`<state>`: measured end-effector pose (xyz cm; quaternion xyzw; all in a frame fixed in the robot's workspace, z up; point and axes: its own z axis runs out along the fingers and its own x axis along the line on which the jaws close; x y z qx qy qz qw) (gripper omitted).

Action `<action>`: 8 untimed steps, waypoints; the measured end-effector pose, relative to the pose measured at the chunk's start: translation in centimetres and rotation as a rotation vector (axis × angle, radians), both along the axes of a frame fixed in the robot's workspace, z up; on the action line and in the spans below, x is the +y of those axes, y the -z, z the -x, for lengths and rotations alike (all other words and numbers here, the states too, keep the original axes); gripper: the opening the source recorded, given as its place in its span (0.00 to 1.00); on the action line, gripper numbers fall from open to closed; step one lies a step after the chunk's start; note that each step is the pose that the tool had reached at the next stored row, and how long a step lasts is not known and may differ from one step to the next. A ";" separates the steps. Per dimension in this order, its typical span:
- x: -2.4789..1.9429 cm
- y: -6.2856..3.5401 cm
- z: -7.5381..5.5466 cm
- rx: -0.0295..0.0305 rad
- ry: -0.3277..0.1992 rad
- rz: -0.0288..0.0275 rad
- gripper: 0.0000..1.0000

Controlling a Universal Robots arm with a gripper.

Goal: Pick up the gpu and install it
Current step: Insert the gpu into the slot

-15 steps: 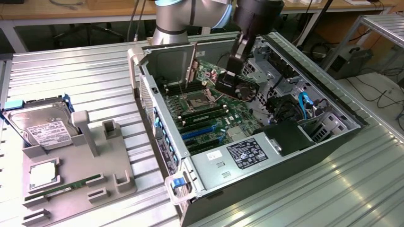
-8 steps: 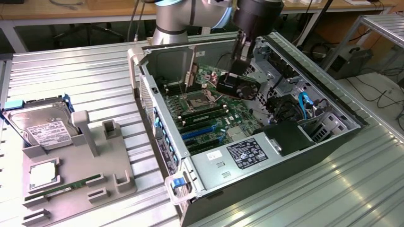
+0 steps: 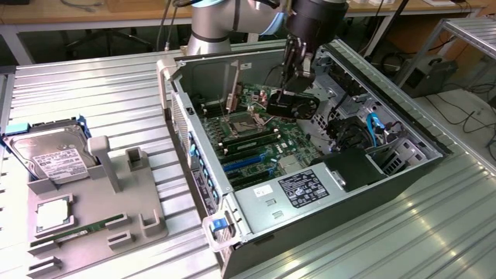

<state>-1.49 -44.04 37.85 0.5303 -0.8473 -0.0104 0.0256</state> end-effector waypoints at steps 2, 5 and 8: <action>0.00 0.03 0.0 0.0000 -0.042 -0.0001 0.26; 0.00 0.11 0.0 0.0000 -0.115 -0.0001 0.26; 0.00 0.14 0.0 0.0000 -0.180 -0.0001 0.26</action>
